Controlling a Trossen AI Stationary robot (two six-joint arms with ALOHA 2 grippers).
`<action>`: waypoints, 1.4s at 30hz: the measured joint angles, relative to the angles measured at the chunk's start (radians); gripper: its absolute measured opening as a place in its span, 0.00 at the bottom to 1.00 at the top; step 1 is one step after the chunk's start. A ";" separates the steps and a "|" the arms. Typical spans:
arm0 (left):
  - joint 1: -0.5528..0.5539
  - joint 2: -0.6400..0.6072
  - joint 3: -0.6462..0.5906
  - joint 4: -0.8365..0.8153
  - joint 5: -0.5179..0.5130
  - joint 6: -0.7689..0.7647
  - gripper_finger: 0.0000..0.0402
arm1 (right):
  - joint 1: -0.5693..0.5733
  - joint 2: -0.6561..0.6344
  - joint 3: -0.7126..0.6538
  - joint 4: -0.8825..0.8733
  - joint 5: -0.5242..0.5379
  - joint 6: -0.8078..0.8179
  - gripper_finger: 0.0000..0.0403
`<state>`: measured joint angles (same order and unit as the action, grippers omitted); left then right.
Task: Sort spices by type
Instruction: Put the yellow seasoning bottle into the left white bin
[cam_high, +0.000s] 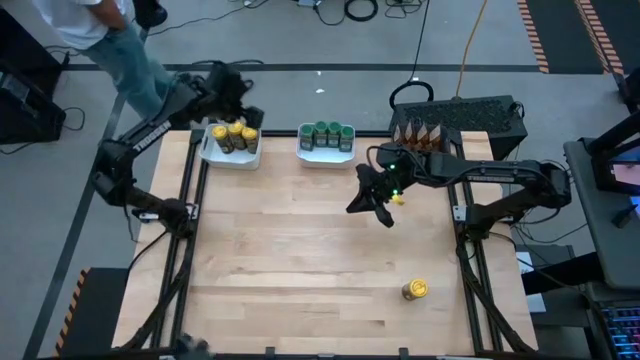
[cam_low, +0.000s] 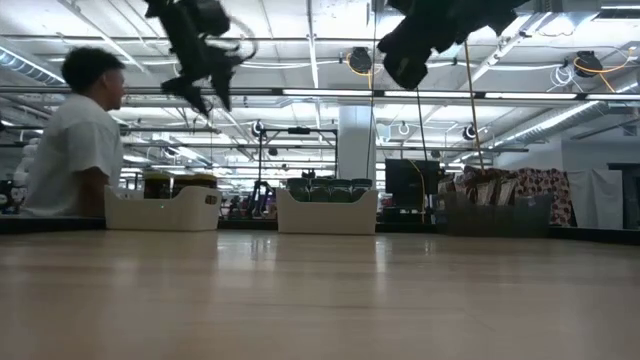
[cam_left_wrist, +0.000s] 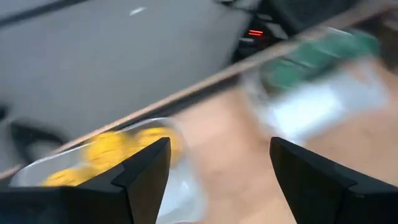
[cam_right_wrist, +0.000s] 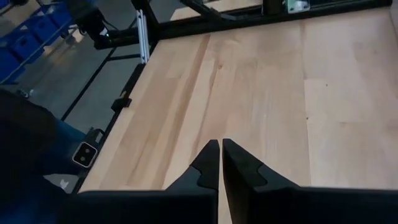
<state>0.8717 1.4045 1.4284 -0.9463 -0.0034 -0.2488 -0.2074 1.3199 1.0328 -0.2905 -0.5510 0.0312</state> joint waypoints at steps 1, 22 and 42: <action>-0.046 -0.007 0.000 0.009 0.007 0.013 0.69 | 0.000 -0.017 0.000 -0.019 0.004 0.006 0.00; -0.787 0.202 -0.066 0.795 0.169 0.022 0.69 | 0.142 -0.363 -0.001 -0.669 0.105 0.288 0.00; -1.116 0.571 0.022 1.344 -0.075 0.079 0.69 | 0.524 -0.519 -0.001 -0.733 0.523 0.908 0.00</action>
<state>-0.2444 1.9756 1.4508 0.3974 -0.0787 -0.1699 0.3166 0.8005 1.0317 -1.0231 -0.0280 0.9393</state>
